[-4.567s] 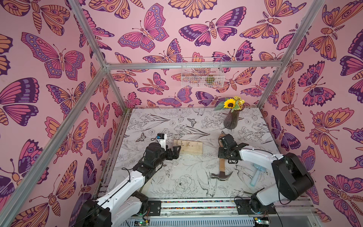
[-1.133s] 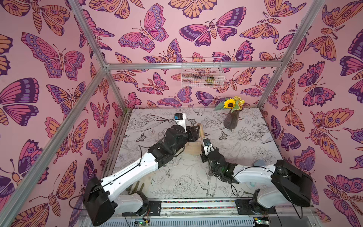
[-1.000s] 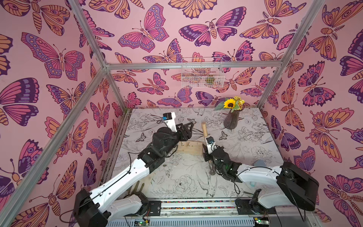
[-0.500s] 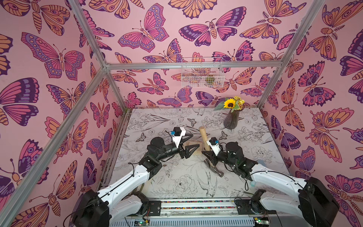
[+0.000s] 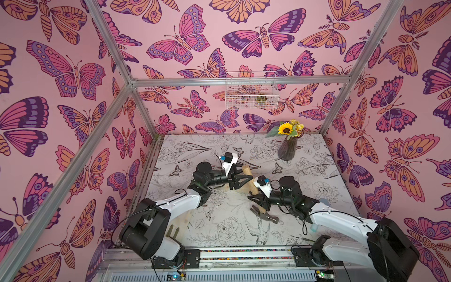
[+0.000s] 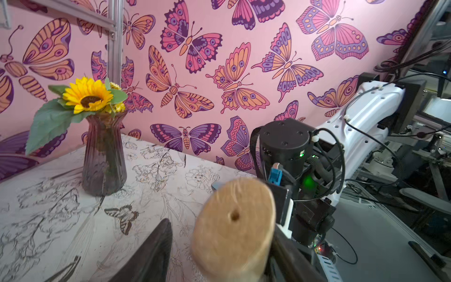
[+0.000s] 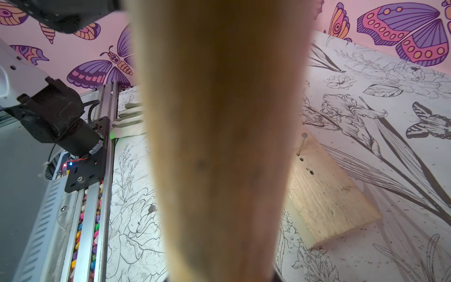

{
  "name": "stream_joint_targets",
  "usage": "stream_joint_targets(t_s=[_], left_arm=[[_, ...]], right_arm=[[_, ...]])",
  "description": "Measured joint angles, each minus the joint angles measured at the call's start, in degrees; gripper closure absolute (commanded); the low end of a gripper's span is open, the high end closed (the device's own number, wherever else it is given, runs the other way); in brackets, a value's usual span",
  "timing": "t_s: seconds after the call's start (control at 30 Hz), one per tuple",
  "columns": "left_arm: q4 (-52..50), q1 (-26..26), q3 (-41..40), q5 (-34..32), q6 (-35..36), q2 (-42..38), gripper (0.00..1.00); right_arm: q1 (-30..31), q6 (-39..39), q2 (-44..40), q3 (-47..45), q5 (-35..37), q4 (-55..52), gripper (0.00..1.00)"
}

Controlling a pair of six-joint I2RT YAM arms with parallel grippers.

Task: Use a claw hammer to pull out a nail
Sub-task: Pick up the hammer at the center of the board.

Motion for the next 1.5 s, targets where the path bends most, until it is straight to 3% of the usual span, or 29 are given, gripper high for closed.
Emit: stream_joint_targets(t_s=[0.13,0.17,0.2,0.33,0.47,0.73,0.93,1.1,1.13,1.2,1.33,1.5], left_arm=[[4.31,0.0,0.76,2.99,-3.37,1.03,0.79],[4.63,0.04,0.76,4.68,-5.99,1.03,0.93],[5.35,-0.07,0.81,5.01,-6.19,1.03,1.0],[6.23,0.17,0.83,5.44,-6.67,1.03,1.0],[2.23,0.42,0.83,3.32,-4.61,-0.02,1.0],[-15.32,-2.05,2.91,-2.69,5.29,-7.34,1.0],[-21.64,-2.75,5.46,-3.43,7.61,-7.67,1.0],[-22.95,-3.06,5.97,-4.15,7.89,-7.67,1.0],[-23.08,-3.06,5.97,-4.31,7.87,-7.69,0.97],[-23.41,-3.06,5.97,-4.57,7.85,-7.89,0.78],[-24.15,-3.06,5.95,-5.27,7.63,-8.7,0.55],[-24.87,-1.7,4.48,-7.08,6.64,-12.94,0.27]], right_arm=[[-0.11,-0.52,0.15,-0.07,-0.48,-0.02,1.0],[-0.11,-1.33,0.13,-0.17,-0.44,0.39,1.0],[-0.13,-2.32,0.22,-0.42,-0.15,1.38,0.97],[0.02,-2.03,0.22,-0.5,1.01,2.03,0.55],[-0.22,0.94,-0.44,0.35,6.05,0.9,0.36],[-0.22,3.45,-2.6,1.51,6.47,0.57,0.37],[-0.24,4.92,-2.54,1.55,1.9,5.77,0.43],[-0.22,6.12,-0.72,1.79,-1.68,11.91,0.56],[-0.22,6.29,-0.13,2.05,-2.12,12.63,0.61],[-0.22,6.54,0.98,2.45,-2.54,13.75,0.72],[0.09,6.84,2.8,2.49,-3.26,16.35,0.91],[0.0,7.41,3.15,2.47,-2.25,18.12,0.99]])
